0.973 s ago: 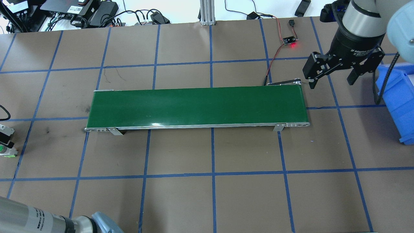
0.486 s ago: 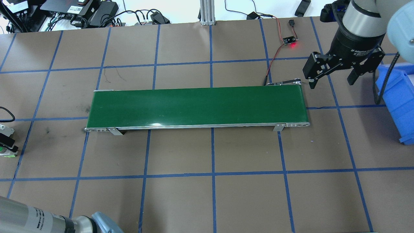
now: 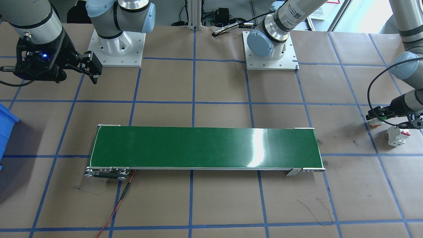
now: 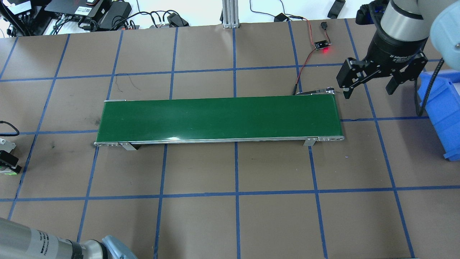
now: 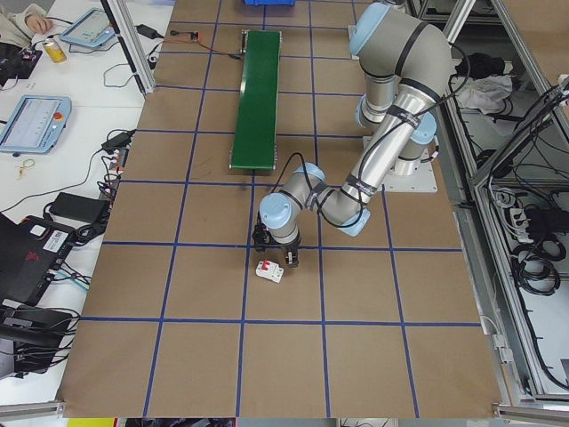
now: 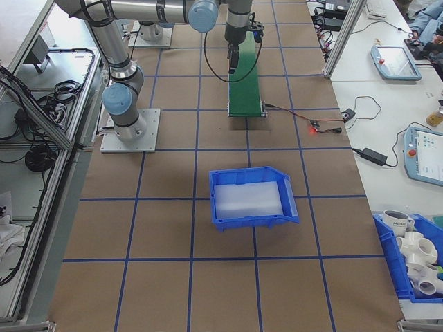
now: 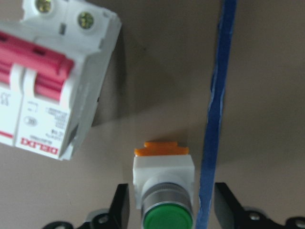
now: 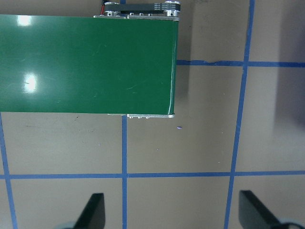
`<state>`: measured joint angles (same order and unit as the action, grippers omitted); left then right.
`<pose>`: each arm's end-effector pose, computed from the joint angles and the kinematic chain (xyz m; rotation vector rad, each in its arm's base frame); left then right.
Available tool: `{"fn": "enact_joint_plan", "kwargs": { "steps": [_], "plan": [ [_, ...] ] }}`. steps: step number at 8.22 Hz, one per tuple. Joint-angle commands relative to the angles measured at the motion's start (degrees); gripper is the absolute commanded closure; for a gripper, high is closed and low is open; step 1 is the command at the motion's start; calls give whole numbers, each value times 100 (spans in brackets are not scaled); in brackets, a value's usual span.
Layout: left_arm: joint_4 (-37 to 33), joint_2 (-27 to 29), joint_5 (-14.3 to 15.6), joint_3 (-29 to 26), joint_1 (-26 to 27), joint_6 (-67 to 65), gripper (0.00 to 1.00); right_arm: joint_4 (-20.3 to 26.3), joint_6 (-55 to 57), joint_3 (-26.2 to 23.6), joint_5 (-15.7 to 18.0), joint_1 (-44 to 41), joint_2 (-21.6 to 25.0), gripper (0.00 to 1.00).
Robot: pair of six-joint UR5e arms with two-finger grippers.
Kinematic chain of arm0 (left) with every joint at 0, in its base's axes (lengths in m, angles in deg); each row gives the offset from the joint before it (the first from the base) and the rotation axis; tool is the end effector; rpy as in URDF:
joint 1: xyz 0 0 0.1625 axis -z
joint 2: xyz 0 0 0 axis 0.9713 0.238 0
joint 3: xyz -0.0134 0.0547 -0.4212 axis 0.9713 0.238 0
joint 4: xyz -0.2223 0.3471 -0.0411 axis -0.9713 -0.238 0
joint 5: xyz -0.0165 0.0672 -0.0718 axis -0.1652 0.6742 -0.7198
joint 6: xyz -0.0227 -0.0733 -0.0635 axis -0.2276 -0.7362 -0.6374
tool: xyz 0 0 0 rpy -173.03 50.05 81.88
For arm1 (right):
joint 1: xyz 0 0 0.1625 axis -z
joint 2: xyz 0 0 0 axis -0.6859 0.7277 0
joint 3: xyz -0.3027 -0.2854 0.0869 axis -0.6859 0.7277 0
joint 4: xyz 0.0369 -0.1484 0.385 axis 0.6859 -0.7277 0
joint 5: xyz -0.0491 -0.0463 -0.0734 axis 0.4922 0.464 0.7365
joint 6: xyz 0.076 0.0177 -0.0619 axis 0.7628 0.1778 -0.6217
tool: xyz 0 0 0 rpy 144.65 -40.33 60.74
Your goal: Move button from left to right
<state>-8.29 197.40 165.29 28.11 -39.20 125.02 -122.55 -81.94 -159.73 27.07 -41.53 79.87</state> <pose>0.3821 -0.4365 0.1871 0.0611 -3.1128 -0.3153 0.0838 -0.4804 0.4741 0.0356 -3.0795 -0.1375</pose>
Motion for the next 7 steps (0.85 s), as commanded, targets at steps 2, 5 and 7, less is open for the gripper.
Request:
{"fn": "enact_joint_plan", "kwargs": {
  "steps": [2,5,7],
  "plan": [
    [-8,3,-20,-14,-3,49,100,0,0,0,0,-6,0,0],
    [-148,-539,-46,-76,120,31,100,0,0,0,8,-6,0,0],
    [-840,-1416,-37,-85,758,23,100,0,0,0,8,-6,0,0]
  ]
}}
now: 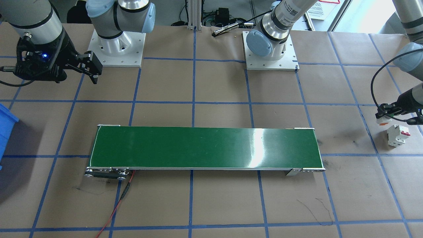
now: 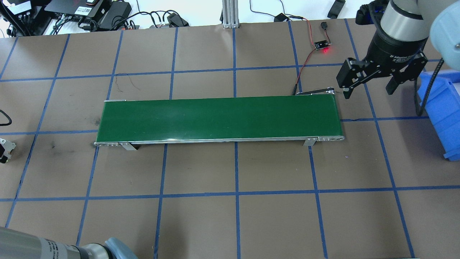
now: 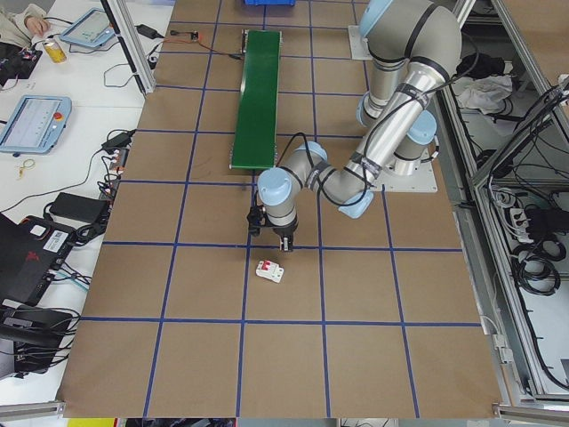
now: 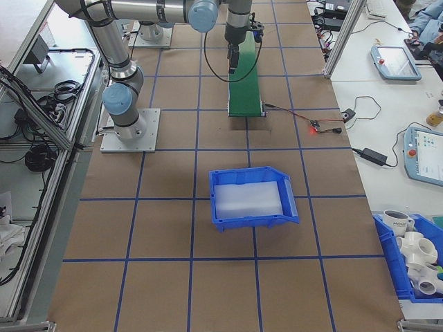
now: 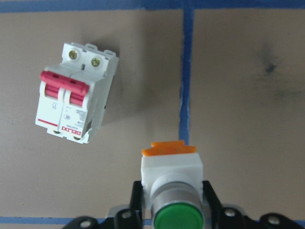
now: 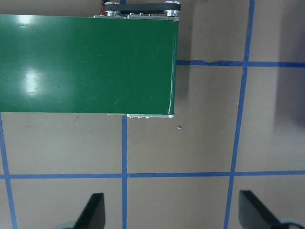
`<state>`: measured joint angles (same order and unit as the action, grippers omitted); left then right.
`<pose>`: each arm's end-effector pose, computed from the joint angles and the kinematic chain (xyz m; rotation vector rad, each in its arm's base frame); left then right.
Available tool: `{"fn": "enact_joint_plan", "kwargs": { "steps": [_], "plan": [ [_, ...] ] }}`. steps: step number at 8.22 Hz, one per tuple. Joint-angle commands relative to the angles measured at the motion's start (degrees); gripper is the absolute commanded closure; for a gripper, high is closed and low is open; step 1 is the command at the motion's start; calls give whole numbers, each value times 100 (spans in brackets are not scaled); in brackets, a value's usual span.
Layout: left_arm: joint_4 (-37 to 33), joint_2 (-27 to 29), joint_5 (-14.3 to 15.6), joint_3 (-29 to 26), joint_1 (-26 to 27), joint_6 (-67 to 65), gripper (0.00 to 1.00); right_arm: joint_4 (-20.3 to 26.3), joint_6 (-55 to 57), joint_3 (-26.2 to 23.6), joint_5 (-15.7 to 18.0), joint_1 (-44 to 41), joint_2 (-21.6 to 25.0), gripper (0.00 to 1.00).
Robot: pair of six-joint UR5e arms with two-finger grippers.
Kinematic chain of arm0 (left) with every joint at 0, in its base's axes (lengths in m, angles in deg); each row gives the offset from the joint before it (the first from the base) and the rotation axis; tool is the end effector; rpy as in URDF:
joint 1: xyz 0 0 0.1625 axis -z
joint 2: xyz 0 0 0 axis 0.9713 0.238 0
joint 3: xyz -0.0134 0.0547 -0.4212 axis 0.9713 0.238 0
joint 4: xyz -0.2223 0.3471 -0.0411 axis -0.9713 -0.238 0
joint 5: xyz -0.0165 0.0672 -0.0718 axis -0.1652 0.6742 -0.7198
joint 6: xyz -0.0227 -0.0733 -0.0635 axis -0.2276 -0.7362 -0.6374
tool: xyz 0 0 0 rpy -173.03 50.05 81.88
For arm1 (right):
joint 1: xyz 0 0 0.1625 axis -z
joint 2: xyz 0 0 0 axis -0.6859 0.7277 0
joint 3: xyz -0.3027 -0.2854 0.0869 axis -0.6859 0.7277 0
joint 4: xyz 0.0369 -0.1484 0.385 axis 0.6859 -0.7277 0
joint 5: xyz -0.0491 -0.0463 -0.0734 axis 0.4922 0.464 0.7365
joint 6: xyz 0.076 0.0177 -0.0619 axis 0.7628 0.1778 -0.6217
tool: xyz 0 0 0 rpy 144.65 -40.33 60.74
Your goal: Move button from left to right
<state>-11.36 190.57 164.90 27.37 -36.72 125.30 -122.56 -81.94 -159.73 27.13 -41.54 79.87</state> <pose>0.3559 -0.4478 0.2548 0.0043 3.0854 0.2273 0.0837 -0.4804 0.4741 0.0359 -3.0784 -0.1373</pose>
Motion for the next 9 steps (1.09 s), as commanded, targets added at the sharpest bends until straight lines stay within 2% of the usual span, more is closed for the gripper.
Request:
{"fn": "enact_joint_plan", "kwargs": {
  "steps": [1,3,4,6,8,9],
  "plan": [
    [-711,-1069,-16,-10,888,3,100,0,0,0,2,-6,0,0],
    [-721,-1099,-25,-10,1434,-136,100,-9,0,17,28,3,0,0],
    [-721,-1099,-59,-19,1880,-564,100,-43,-122,35,264,-5,-17,0],
    [-625,-924,-585,-10,2769,-1731,100,-70,-141,70,354,-6,-114,0],
    [-537,-757,-1111,-54,3062,-1851,100,-114,-123,97,293,-14,-193,0],
    [-545,-660,-1071,-54,3071,-1842,100,-210,-53,97,266,-23,-263,0]
  ]
}}
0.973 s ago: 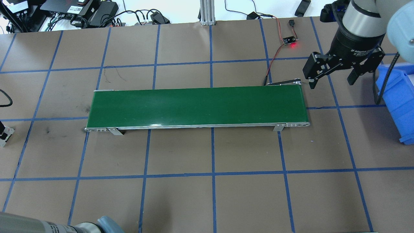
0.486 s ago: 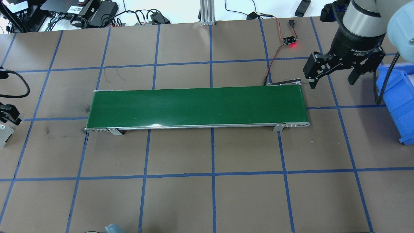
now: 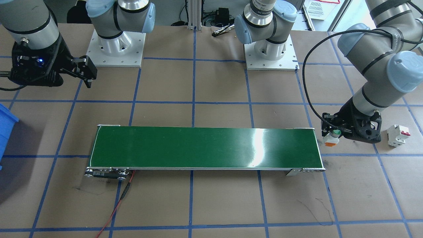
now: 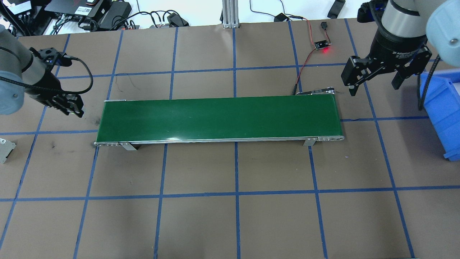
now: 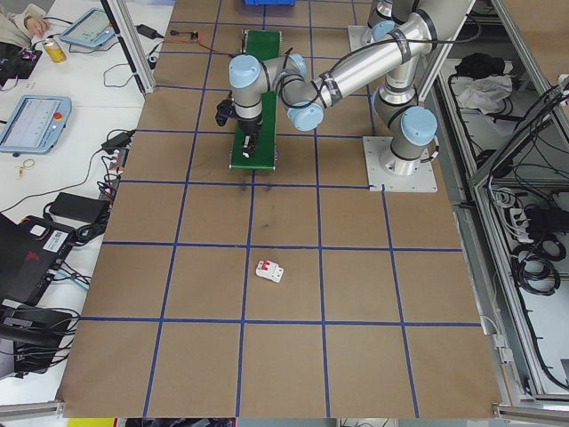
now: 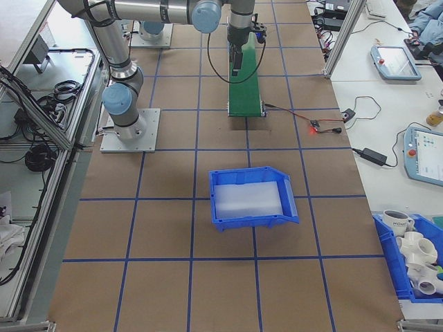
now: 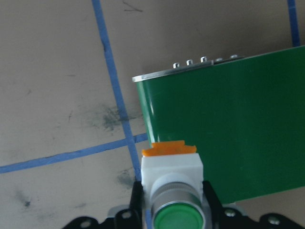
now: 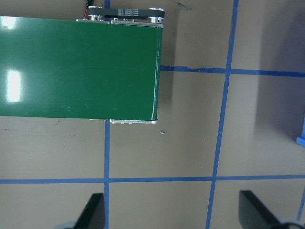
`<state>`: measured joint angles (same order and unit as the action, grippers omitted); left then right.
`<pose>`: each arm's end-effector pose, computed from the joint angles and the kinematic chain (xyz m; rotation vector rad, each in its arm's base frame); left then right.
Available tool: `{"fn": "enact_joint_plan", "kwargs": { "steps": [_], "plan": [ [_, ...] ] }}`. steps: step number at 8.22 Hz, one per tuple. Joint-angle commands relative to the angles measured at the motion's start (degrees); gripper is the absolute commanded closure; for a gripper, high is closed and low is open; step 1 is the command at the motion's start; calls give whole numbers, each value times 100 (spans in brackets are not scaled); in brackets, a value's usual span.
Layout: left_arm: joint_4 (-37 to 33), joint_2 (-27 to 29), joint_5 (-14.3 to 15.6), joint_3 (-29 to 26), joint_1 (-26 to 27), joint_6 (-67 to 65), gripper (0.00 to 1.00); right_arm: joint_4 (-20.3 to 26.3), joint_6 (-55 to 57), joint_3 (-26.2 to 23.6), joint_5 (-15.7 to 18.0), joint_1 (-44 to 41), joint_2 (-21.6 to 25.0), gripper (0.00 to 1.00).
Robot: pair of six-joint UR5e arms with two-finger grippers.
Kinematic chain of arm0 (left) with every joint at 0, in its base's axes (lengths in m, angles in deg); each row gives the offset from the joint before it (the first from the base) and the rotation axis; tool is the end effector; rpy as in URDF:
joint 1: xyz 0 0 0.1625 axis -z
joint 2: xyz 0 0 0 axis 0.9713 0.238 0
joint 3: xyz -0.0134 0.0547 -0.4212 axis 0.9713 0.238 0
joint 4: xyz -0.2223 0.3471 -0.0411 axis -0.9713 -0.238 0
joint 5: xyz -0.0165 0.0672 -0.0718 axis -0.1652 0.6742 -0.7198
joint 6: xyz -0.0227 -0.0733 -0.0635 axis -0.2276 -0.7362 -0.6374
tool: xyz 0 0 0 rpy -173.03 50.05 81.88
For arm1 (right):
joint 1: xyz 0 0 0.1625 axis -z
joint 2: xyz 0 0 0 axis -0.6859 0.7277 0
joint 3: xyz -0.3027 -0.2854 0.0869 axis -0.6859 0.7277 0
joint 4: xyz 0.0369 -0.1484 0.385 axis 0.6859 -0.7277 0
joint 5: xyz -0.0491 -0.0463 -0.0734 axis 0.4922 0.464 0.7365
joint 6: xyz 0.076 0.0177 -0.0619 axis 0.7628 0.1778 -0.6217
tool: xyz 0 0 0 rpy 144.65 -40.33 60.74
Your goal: Move button from left to right
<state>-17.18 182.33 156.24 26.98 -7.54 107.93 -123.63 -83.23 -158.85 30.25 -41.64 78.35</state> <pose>0.0687 -0.5449 0.3256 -0.3200 -3.1152 -0.0057 0.0781 -0.4918 0.4711 0.0747 -3.0238 -0.1336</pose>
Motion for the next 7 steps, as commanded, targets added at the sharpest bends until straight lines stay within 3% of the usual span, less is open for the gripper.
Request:
{"fn": "enact_joint_plan", "kwargs": {
  "steps": [1,4,5,7],
  "plan": [
    [28,278,-204,19,153,-149,100,-94,76,-44,-55,-13,-216,0],
    [11,542,-99,19,162,-768,100,-200,-2,-27,15,-13,-331,0],
    [10,543,-3,19,162,-938,84,-200,58,-35,-28,-13,-331,0],
    [19,560,-11,19,171,-984,69,-270,67,-53,-72,-4,-349,0]
  ]
}}
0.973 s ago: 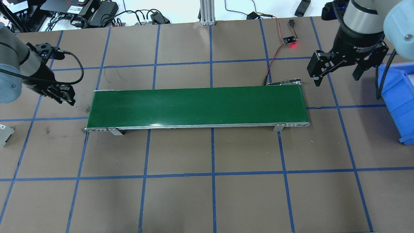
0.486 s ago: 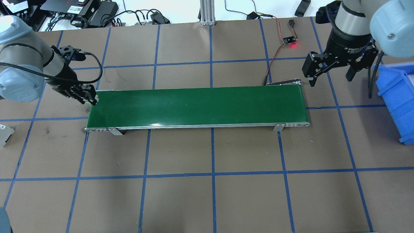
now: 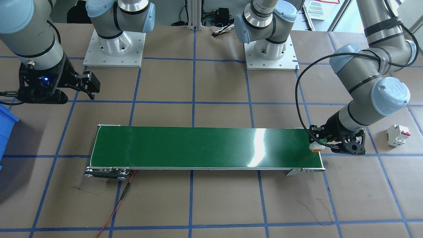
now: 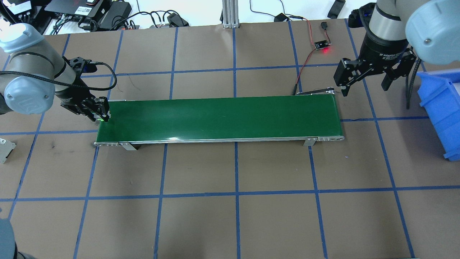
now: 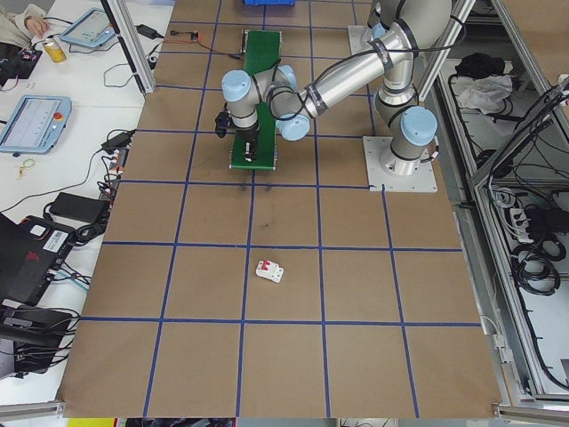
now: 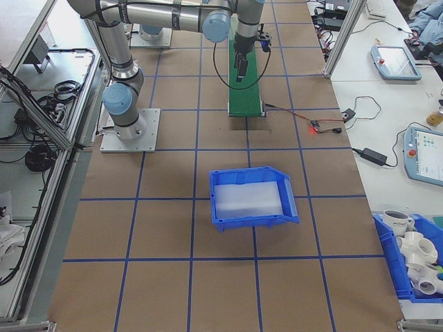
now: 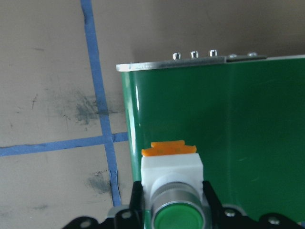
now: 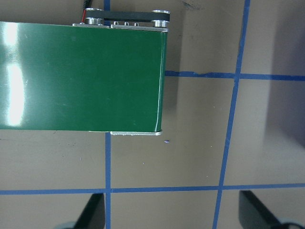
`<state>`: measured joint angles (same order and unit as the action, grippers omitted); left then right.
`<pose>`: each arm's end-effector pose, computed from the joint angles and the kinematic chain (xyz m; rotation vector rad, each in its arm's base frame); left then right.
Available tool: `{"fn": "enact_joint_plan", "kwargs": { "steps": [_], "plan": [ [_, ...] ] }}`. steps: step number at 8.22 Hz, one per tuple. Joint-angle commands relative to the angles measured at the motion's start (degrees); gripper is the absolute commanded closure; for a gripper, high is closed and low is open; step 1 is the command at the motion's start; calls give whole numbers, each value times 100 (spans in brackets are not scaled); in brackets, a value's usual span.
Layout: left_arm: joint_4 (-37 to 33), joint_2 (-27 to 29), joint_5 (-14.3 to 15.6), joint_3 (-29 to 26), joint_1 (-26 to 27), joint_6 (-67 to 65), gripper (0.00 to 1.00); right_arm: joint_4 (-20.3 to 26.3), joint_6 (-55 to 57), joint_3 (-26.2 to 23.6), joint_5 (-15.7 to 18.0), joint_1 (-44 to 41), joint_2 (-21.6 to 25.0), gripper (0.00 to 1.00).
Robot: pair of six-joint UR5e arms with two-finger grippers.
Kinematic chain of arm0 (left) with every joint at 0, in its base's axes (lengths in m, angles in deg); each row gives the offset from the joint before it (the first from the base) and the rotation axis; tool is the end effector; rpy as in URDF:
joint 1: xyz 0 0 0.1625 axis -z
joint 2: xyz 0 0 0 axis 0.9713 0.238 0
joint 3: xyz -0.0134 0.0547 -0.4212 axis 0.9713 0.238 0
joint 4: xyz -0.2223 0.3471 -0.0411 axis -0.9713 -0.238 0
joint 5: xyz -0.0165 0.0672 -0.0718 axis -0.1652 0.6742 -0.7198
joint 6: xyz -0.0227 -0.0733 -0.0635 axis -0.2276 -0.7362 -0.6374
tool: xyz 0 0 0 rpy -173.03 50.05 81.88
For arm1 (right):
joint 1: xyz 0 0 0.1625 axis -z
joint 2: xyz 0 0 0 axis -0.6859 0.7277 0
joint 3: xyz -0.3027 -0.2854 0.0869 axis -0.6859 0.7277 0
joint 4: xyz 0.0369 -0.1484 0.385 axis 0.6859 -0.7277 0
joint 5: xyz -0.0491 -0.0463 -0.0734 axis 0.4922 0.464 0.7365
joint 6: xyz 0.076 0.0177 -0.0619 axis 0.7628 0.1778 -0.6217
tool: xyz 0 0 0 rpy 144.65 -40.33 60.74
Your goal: Move button from left to right
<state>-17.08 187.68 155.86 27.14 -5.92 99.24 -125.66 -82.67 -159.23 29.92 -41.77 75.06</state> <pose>0.0567 -0.5584 0.2742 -0.1245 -3.0848 -0.1384 0.0781 -0.5114 0.4428 0.0657 -3.0301 -0.1752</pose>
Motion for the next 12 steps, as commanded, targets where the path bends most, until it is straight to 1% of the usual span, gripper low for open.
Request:
{"fn": "enact_joint_plan", "kwargs": {
  "steps": [1,2,3,4,5,6,7,8,9,10,11,12],
  "plan": [
    [-9,-9,26,3,96,-115,66,-137,11,-32,-40,0,-73,0],
    [26,8,35,3,193,-107,59,-146,11,-32,-40,0,-82,0],
    [18,0,-26,-14,237,-237,30,-138,11,-41,-49,0,-91,0],
    [18,-26,-26,3,281,-212,22,-138,11,-50,-49,0,-82,0],
    [26,-27,9,-14,316,-264,0,-138,11,-50,-49,0,-82,0],
    [-78,-166,26,-32,421,-413,0,-155,11,-50,-49,-9,-82,0],
    [-331,-498,44,-23,648,-501,0,-364,20,-50,-84,-18,-82,0],
    [-839,-928,35,3,868,-702,0,-488,38,-50,-502,-27,-99,0],
    [-1166,-1323,18,-14,1001,-1078,0,-480,55,-58,-758,-27,-117,0],
    [-1265,-1588,-26,-32,1089,-1126,0,-515,90,-58,-848,-35,-230,0],
    [-1344,-1739,9,-41,1090,-1126,0,-516,317,-67,-996,-114,-292,0],
    [-1458,-1819,35,-41,1107,-1126,0,-655,397,-163,-998,-280,-345,0]
  ]
}}
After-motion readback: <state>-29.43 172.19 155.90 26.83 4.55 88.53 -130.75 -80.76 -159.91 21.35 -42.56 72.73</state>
